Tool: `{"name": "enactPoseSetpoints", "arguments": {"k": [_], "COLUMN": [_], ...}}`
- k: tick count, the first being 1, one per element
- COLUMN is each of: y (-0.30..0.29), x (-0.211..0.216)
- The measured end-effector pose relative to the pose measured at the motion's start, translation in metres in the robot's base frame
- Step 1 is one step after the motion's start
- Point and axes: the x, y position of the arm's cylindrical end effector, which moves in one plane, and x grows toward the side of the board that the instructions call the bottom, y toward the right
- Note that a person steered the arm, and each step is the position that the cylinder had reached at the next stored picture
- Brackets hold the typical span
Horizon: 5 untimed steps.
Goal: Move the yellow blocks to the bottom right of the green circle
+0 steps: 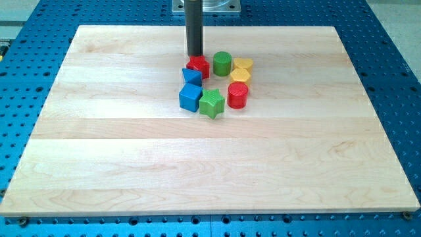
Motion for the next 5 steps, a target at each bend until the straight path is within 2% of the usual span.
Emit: {"name": "enactPoseSetpoints", "arguments": {"k": [1,2,3,4,5], "y": [0.006,0.046,0.096,0.14,0.142], "x": [-0.011,-0.017,-0.003,0.033,0.092]}}
